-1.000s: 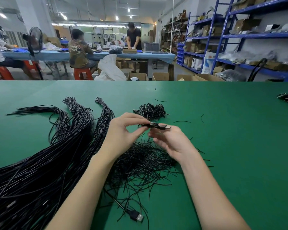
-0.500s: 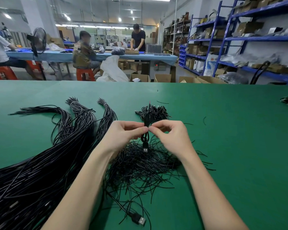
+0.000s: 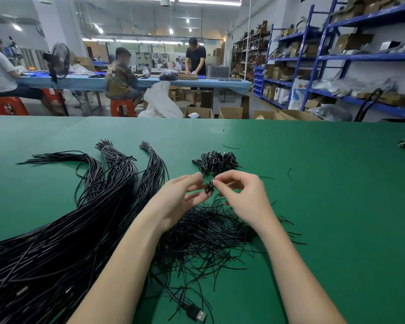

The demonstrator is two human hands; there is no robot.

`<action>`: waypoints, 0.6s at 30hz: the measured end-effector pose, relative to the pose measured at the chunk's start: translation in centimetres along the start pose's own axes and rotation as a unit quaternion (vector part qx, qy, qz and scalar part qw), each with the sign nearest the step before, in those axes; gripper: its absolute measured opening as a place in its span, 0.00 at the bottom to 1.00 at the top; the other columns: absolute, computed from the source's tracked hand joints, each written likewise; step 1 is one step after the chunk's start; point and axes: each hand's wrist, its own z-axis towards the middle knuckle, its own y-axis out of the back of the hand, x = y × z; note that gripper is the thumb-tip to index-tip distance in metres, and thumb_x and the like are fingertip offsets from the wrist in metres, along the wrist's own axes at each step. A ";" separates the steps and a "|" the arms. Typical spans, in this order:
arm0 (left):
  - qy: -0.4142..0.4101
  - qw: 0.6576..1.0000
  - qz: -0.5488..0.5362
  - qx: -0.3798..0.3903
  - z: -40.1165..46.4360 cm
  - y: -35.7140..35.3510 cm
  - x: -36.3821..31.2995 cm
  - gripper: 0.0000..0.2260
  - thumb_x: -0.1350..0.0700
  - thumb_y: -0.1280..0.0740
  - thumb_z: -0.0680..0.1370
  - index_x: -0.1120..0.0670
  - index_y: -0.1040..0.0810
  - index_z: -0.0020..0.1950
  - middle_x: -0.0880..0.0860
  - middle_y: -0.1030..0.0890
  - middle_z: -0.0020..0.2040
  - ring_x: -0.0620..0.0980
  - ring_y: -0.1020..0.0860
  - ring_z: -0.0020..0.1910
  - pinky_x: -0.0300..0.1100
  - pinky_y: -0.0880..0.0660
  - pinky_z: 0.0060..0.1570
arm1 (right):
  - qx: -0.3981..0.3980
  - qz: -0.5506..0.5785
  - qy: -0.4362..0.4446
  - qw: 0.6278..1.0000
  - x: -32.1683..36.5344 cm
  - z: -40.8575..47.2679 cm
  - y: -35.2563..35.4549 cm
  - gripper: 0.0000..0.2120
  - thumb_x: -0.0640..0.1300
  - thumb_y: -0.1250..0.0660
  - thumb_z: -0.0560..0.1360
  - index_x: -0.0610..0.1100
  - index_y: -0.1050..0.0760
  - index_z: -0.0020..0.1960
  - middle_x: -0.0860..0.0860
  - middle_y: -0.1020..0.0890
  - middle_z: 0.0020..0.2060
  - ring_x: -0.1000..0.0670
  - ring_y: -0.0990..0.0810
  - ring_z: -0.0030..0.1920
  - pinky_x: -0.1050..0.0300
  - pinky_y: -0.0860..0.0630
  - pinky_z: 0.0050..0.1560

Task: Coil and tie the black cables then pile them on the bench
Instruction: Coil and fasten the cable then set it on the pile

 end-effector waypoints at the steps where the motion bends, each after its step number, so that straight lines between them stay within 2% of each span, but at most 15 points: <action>1: 0.029 1.000 -0.013 -0.001 -0.1 0.0 -0.1 0.08 0.59 0.30 0.79 0.64 0.21 0.52 0.59 0.18 0.44 0.52 0.16 0.39 0.37 0.18 0.40 | -0.006 -0.026 0.033 0.999 0.0 -0.1 -0.2 0.05 0.46 0.25 0.76 0.54 0.16 0.42 0.61 0.15 0.39 0.57 0.17 0.41 0.64 0.23 0.39; 2: 0.054 0.998 -0.012 0.006 -0.1 0.1 -0.1 0.09 0.58 0.29 0.78 0.64 0.21 0.52 0.58 0.19 0.42 0.51 0.17 0.37 0.37 0.18 0.38 | -0.013 -0.035 0.061 0.997 0.0 -0.3 -0.4 0.06 0.46 0.25 0.76 0.56 0.17 0.42 0.62 0.15 0.40 0.57 0.18 0.42 0.68 0.26 0.37; 5: 0.100 0.994 0.024 0.040 -0.3 0.4 -0.1 0.08 0.55 0.28 0.76 0.58 0.19 0.51 0.53 0.19 0.39 0.45 0.24 0.30 0.35 0.24 0.33 | -0.012 -0.048 0.120 0.992 0.1 -0.3 -0.3 0.08 0.46 0.25 0.76 0.58 0.19 0.43 0.62 0.17 0.44 0.56 0.18 0.45 0.68 0.27 0.36; 8: 0.063 0.994 0.073 0.057 -0.1 0.9 0.0 0.11 0.54 0.27 0.74 0.57 0.18 0.53 0.48 0.21 0.36 0.43 0.28 0.31 0.37 0.35 0.37 | -0.001 -0.095 0.124 0.988 0.0 -0.1 0.2 0.04 0.47 0.24 0.75 0.56 0.17 0.44 0.62 0.17 0.43 0.56 0.19 0.44 0.68 0.27 0.39; 11: 0.019 0.993 0.098 0.057 -0.1 1.1 0.4 0.10 0.55 0.25 0.72 0.58 0.17 0.50 0.49 0.23 0.36 0.44 0.31 0.32 0.37 0.37 0.38 | -0.002 -0.097 0.067 0.993 0.1 0.0 0.3 0.02 0.49 0.24 0.75 0.54 0.15 0.43 0.64 0.16 0.39 0.59 0.19 0.42 0.71 0.28 0.40; 13: -0.035 0.985 0.164 0.033 -0.2 1.3 0.4 0.09 0.54 0.23 0.71 0.56 0.17 0.46 0.50 0.23 0.36 0.46 0.30 0.34 0.38 0.35 0.39 | 0.015 -0.054 0.014 0.998 0.1 0.0 0.5 0.03 0.49 0.23 0.75 0.53 0.14 0.42 0.63 0.15 0.36 0.61 0.18 0.38 0.72 0.27 0.39; 16: -0.138 0.948 0.286 0.018 -0.1 1.9 0.0 0.07 0.52 0.21 0.70 0.53 0.15 0.42 0.48 0.16 0.38 0.42 0.23 0.35 0.31 0.29 0.39 | 0.068 0.034 -0.061 0.995 0.2 -0.1 1.0 0.03 0.48 0.23 0.74 0.50 0.13 0.43 0.59 0.16 0.32 0.62 0.23 0.31 0.70 0.30 0.33; 18: -0.196 0.917 0.345 0.031 -0.2 2.1 0.0 0.05 0.53 0.21 0.72 0.51 0.14 0.44 0.46 0.14 0.39 0.37 0.25 0.31 0.27 0.31 0.34 | 0.095 0.051 -0.105 0.989 0.2 0.0 1.4 0.03 0.47 0.23 0.74 0.49 0.13 0.43 0.55 0.16 0.33 0.58 0.23 0.33 0.65 0.30 0.34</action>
